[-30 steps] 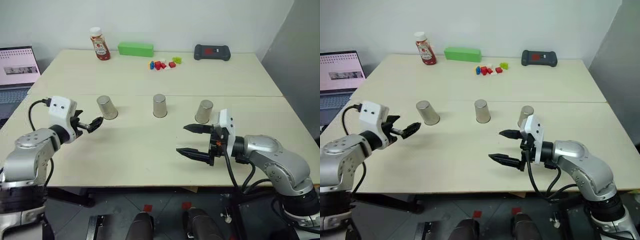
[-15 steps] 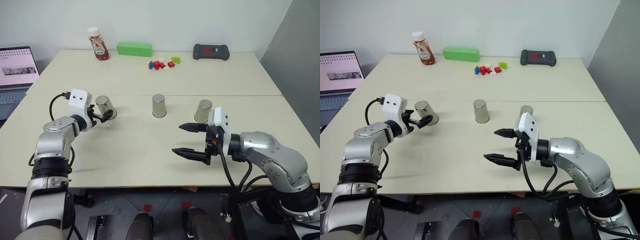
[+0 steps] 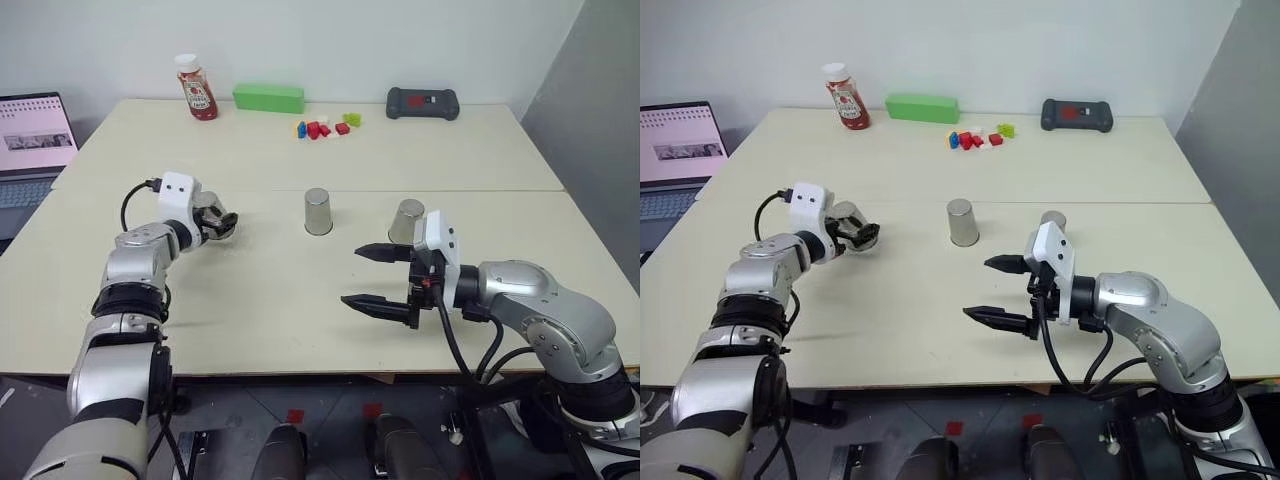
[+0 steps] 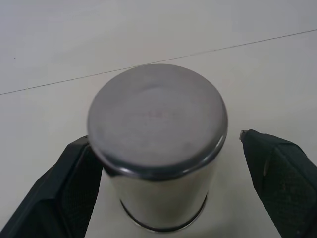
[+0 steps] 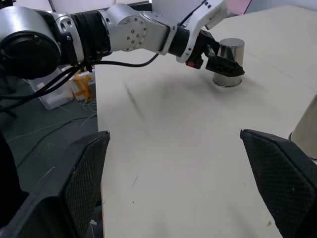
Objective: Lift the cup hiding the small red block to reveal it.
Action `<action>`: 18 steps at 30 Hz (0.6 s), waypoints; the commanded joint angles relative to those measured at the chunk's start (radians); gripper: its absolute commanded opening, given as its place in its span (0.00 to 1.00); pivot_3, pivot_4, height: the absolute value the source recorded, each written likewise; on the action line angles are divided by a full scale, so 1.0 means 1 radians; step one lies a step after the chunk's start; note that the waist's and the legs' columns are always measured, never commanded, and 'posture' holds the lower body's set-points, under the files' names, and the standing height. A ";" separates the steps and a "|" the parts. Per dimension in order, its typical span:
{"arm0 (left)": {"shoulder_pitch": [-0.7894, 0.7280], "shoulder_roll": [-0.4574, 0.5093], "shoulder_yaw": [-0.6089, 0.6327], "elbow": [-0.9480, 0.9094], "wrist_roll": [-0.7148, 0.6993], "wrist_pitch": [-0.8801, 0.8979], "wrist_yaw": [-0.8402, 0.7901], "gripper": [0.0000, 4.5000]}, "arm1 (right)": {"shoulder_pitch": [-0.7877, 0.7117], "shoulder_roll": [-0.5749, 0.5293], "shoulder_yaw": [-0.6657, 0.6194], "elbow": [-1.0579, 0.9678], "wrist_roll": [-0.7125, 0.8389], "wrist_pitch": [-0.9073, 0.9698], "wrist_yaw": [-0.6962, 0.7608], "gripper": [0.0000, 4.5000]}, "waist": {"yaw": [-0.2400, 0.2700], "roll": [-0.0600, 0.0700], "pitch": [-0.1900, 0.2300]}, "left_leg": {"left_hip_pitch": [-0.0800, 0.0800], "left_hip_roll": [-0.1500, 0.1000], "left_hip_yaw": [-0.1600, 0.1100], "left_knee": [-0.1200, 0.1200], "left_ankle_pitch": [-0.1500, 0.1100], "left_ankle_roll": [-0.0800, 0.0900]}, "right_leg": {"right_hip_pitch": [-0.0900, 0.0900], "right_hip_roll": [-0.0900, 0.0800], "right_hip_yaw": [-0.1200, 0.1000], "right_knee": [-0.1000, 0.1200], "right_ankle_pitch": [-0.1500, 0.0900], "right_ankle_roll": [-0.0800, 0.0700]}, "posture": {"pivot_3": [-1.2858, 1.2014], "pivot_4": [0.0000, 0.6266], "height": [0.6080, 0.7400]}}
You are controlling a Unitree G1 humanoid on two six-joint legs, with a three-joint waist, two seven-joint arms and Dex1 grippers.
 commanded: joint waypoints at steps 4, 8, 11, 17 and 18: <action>-0.060 0.008 -0.008 0.066 0.040 -0.082 -0.008 0.74 | -0.015 0.007 0.001 -0.027 0.008 -0.011 0.007 1.00 | -0.001 0.000 0.000 | 0.000 0.000 0.000 0.000 0.000 0.000 | 0.000 0.000 0.000 0.000 0.000 0.000 | 0.52 0.24 1.00; -0.055 0.011 0.000 0.076 0.043 -0.102 -0.003 0.61 | -0.010 0.010 0.007 -0.026 0.003 -0.015 0.006 1.00 | -0.001 0.000 0.000 | 0.000 0.000 0.000 0.000 0.000 0.000 | 0.000 0.000 0.000 0.000 0.000 0.000 | 0.52 0.24 1.00; -0.046 0.010 0.017 0.046 0.021 -0.103 -0.020 0.61 | -0.008 0.011 0.011 -0.027 0.001 -0.018 0.007 1.00 | -0.001 0.000 0.000 | 0.000 0.000 0.000 0.000 0.000 0.000 | 0.000 0.000 0.000 0.000 0.000 0.000 | 0.52 0.24 1.00; -0.008 0.025 0.070 -0.141 -0.044 -0.042 -0.045 0.61 | -0.004 0.008 0.010 -0.032 0.002 -0.024 0.013 1.00 | 0.000 0.000 0.000 | -0.001 0.000 -0.001 0.000 0.000 0.000 | 0.000 0.000 -0.001 0.000 0.000 0.000 | 0.52 0.24 1.00; 0.000 0.037 0.087 -0.195 -0.059 -0.011 -0.039 0.61 | -0.005 0.007 0.009 -0.030 0.002 -0.025 0.014 1.00 | 0.000 0.000 0.000 | -0.001 0.000 -0.001 0.000 0.000 0.000 | 0.000 0.000 -0.001 0.000 0.000 0.000 | 0.52 0.24 1.00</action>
